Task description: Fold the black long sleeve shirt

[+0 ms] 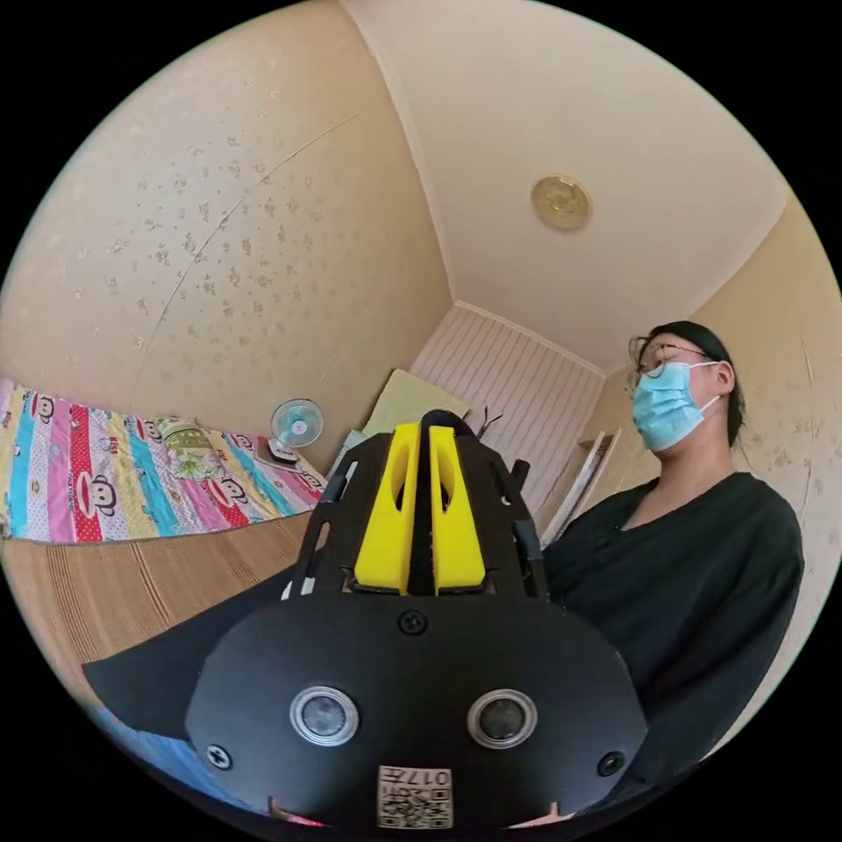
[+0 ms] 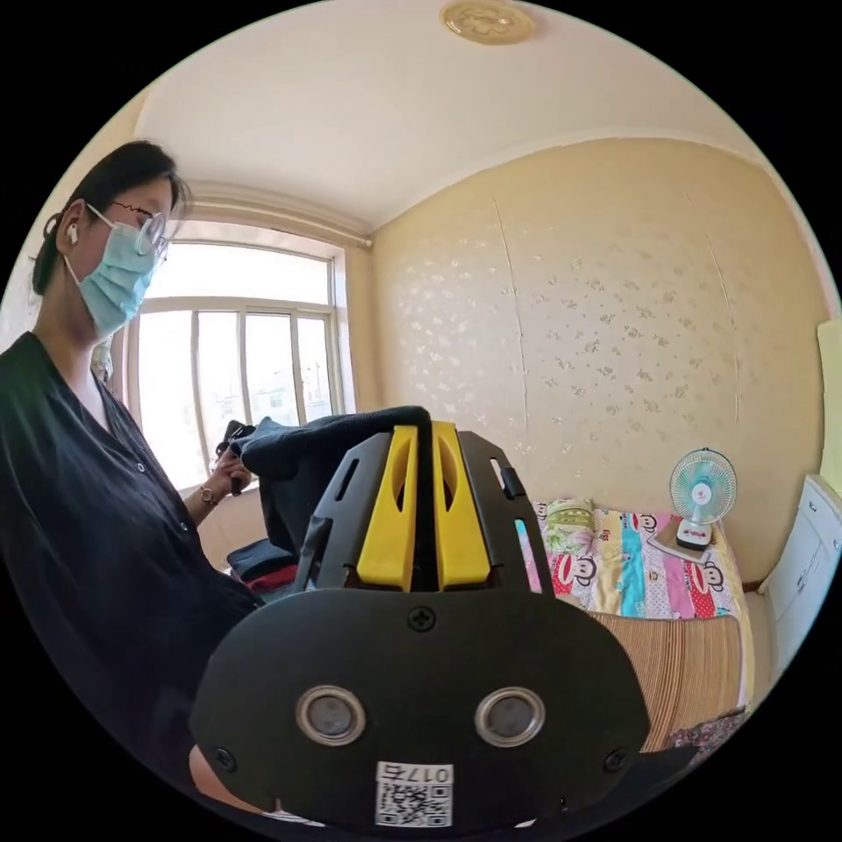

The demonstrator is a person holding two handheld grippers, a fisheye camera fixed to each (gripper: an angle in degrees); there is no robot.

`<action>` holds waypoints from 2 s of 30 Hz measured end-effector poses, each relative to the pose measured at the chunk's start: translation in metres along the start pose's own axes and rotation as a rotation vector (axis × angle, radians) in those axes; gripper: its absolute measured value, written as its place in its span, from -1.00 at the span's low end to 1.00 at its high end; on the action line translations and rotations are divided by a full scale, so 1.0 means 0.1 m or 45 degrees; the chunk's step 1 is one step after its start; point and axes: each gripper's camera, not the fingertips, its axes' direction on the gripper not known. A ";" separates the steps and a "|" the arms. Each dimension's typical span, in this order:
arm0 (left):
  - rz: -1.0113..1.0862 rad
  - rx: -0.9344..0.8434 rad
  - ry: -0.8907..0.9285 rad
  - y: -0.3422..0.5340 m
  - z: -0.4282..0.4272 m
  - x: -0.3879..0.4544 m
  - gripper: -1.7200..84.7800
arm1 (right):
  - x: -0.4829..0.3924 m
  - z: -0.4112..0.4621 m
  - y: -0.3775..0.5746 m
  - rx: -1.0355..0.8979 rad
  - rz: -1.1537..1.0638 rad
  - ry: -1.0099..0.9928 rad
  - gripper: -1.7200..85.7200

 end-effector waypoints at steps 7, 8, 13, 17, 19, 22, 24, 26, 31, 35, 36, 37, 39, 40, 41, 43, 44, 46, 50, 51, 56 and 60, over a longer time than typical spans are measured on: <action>-0.419 -0.342 -0.657 -0.95 1.18 -2.51 -0.94 | 1.56 2.70 -0.12 -0.675 0.329 0.279 -0.86; -0.536 -0.372 -0.775 -0.91 1.21 -2.95 -0.92 | 1.76 3.10 0.01 -0.758 0.395 0.386 -0.85; -0.803 -0.410 -0.865 -0.06 1.04 -3.89 -0.84 | 2.05 3.72 0.77 -0.928 0.779 0.458 -0.87; -0.946 -0.781 -0.855 1.19 1.09 -4.39 -0.83 | 1.92 4.02 2.04 -1.354 0.877 0.368 -0.90; -1.022 -0.948 -0.879 1.65 1.08 -4.53 -0.82 | 1.83 4.07 2.63 -1.625 0.959 0.374 -0.90; -1.087 -1.054 -0.860 2.03 0.99 -4.69 -0.82 | 1.72 4.07 3.11 -1.788 1.101 0.341 -0.91; -1.052 -1.061 -0.845 1.99 0.94 -4.87 -0.82 | 1.74 4.18 3.13 -1.790 1.137 0.326 -0.92; -0.971 -1.077 -0.858 1.85 0.96 -5.04 -0.82 | 1.84 4.53 3.00 -1.784 1.059 0.304 -0.92; -0.810 -1.228 -0.875 1.71 1.13 -5.56 -0.82 | 2.03 5.39 2.69 -1.735 0.813 0.254 -0.92; -0.581 -1.571 -0.931 2.14 1.26 -5.47 -0.83 | 1.92 5.77 3.14 -2.176 0.532 0.319 -0.94; -0.507 -1.534 -0.944 2.18 1.17 -5.31 -0.85 | 1.88 5.75 3.24 -2.251 0.456 0.336 -0.94; -0.510 -1.535 -0.949 2.21 1.12 -5.27 -0.86 | 1.78 5.65 3.19 -2.145 0.349 0.330 -0.94; -0.642 -1.529 -0.928 2.32 0.85 -5.15 -0.88 | 1.73 5.49 3.16 -2.103 0.354 0.363 -0.95; -0.687 -1.533 -0.916 2.36 0.78 -5.13 -0.88 | 1.73 5.40 3.15 -2.110 0.398 0.361 -0.95; -0.764 -1.541 -0.881 2.44 0.64 -5.09 -0.88 | 1.74 5.32 3.15 -2.136 0.444 0.354 -0.95; -0.856 -1.552 -0.840 2.53 0.43 -5.03 -0.89 | 1.78 5.21 3.17 -2.163 0.524 0.336 -0.95; -0.926 -1.546 -0.821 2.55 0.28 -5.03 -0.88 | 1.81 5.17 3.17 -2.183 0.569 0.324 -0.95; -1.105 -1.431 -0.806 2.51 -0.05 -5.11 -0.88 | 1.88 5.15 3.16 -2.205 0.634 0.306 -0.95; -1.755 -0.426 -0.777 2.32 -1.44 -5.43 -0.80 | 2.12 5.25 3.05 -2.197 0.805 0.266 -0.95; -1.934 -0.059 -0.692 2.41 -1.81 -5.50 -0.75 | 2.15 5.28 3.04 -2.203 0.827 0.260 -0.95; -2.350 0.877 -0.505 2.89 -2.45 -5.68 -0.68 | 2.31 5.56 2.96 -2.270 0.860 0.261 -0.95; -2.469 0.898 -0.557 2.89 -2.63 -5.79 -0.84 | 2.31 5.73 2.90 -2.319 0.790 0.286 -0.95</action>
